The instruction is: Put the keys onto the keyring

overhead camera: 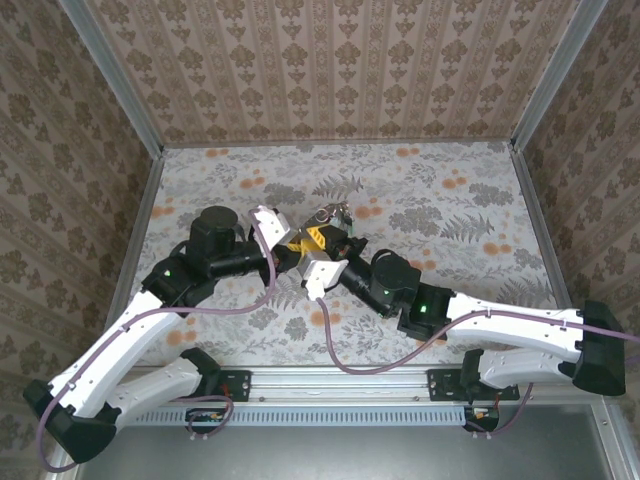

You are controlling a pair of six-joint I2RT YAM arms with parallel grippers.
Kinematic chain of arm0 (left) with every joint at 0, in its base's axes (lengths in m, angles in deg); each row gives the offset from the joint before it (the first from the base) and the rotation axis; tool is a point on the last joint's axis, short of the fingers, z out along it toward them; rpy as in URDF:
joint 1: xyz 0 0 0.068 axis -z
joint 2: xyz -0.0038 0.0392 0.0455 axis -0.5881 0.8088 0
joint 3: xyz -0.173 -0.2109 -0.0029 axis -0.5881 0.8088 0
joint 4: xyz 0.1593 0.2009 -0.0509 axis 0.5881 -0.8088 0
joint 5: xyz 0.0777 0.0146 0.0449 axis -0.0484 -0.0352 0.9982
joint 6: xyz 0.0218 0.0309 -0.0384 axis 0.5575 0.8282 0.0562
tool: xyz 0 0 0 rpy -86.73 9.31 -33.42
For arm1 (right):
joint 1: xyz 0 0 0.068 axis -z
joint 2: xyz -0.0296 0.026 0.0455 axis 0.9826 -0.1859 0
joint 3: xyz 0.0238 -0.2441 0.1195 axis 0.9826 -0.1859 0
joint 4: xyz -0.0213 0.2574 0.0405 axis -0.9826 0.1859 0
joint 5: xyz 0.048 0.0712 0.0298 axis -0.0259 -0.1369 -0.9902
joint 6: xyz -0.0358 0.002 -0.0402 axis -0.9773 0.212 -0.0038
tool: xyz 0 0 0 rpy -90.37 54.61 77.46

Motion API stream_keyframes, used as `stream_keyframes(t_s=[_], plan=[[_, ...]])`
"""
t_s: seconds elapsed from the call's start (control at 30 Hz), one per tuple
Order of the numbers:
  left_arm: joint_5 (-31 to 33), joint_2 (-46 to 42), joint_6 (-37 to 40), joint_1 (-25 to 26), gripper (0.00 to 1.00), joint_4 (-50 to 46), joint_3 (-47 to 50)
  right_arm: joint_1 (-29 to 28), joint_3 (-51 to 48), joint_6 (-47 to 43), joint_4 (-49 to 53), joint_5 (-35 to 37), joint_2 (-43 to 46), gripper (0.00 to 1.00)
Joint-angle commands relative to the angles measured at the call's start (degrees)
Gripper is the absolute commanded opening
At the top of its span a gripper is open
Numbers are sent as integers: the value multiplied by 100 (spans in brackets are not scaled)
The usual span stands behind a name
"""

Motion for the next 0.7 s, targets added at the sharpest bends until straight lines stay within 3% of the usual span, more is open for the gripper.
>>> stream_keyframes(t_s=[0.0,0.43,0.67], plan=[[-139,-141,-120,12,0,127,-43,49,194,-25,-59,-135,-34,31],[-294,-158,-173,13,0,153,-54,150,269,-25,-174,-179,-171,32],[-313,-139,-142,37,0,88,-93,210,362,-10,-163,-213,-247,27]])
